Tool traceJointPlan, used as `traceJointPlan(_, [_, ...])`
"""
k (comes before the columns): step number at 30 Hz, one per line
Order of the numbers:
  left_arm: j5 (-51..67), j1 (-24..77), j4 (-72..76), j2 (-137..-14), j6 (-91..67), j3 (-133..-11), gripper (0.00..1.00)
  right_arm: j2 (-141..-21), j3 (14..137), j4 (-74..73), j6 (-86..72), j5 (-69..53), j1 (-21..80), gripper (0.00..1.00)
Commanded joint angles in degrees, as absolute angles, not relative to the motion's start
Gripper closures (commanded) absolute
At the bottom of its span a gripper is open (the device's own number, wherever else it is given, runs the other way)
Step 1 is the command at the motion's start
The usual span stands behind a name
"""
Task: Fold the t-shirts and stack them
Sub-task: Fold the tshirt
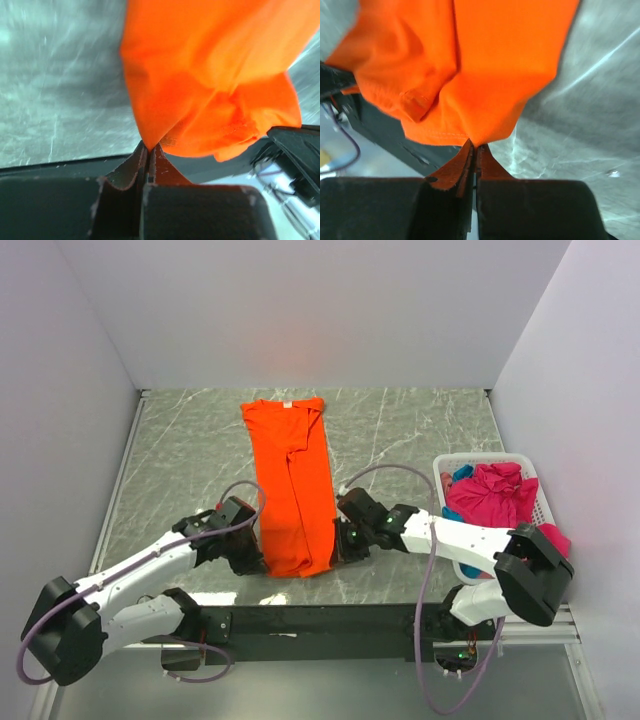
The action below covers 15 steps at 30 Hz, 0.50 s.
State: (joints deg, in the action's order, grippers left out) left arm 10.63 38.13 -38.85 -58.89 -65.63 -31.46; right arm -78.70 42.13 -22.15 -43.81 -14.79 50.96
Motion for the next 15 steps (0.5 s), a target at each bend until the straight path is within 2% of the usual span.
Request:
traceJointPlan(1, [3.5, 38.1, -39.0, -60.4, -64.4, -37.6, 0.99, -77.2, 47.3, -25.6, -41.4, -7.7, 49.0, 1.00])
traceJointPlan(7, [-6.5, 36.3, -37.2, -66.5, -62.7, -46.2, 0.99, -82.1, 57.7, -27.2, -36.9, 2.9, 46.0, 1.00])
traceJointPlan(15, [-10.1, 31.7, -30.8, -73.6, -58.5, -55.1, 0.99, -92.1, 72.0, -28.0, -33.9, 7.5, 42.7, 1.00])
